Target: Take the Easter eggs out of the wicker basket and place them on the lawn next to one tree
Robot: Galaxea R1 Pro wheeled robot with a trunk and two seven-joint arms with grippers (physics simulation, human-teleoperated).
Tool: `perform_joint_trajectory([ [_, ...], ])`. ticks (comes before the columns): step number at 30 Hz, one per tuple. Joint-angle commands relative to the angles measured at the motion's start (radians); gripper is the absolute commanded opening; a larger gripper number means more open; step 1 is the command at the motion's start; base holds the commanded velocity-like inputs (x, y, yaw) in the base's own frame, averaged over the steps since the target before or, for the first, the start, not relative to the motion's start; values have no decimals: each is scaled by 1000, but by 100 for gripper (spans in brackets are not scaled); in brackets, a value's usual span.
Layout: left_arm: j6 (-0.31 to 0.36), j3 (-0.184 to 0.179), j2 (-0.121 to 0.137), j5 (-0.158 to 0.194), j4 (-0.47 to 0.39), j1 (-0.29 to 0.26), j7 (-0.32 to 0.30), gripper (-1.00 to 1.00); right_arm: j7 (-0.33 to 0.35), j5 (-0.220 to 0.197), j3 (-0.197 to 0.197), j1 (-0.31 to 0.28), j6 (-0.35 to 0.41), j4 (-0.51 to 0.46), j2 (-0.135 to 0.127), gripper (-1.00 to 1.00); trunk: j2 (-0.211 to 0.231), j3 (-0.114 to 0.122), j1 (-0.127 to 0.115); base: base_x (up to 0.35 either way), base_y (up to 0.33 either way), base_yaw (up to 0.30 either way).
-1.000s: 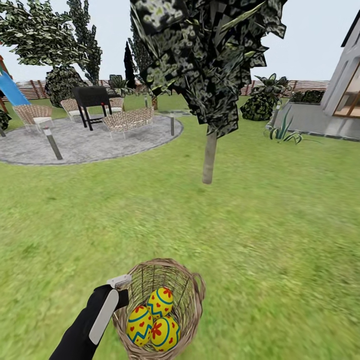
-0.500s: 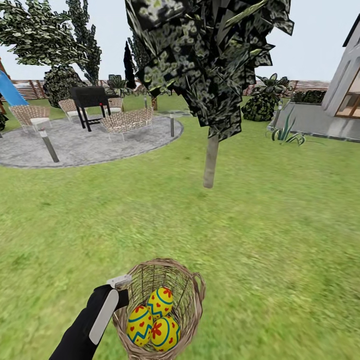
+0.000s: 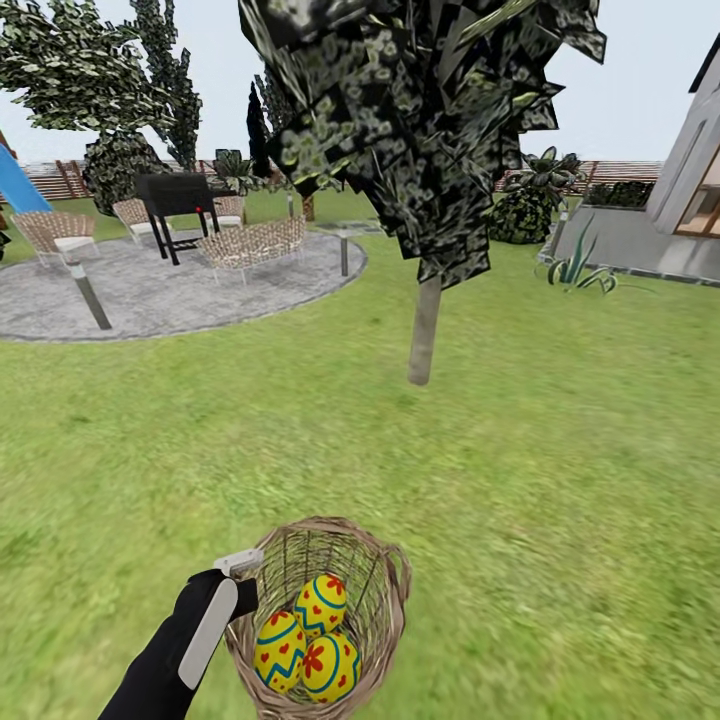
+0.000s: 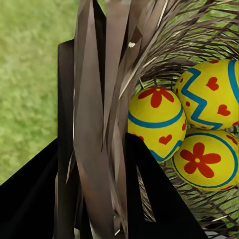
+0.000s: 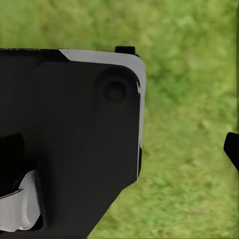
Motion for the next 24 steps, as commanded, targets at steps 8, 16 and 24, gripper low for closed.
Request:
perform_joint_trajectory([
  [8, 0, 0, 1, 4, -1, 0, 0, -100, 0, -2, -1, 0, 0, -4, 1, 100, 0, 0, 0, 331, 0, 0],
  [16, 0, 0, 5, 4, 1, 0, 0, -100, 0, 0, -1, 0, 0, -4, 3, 100, 0, 0, 0, 331, 0, 0],
  [24, 1, 3, 13, 3, 1, 0, 1, -100, 0, 0, -1, 0, 0, -4, 2, 100, 0, 0, 0, 331, 0, 0],
])
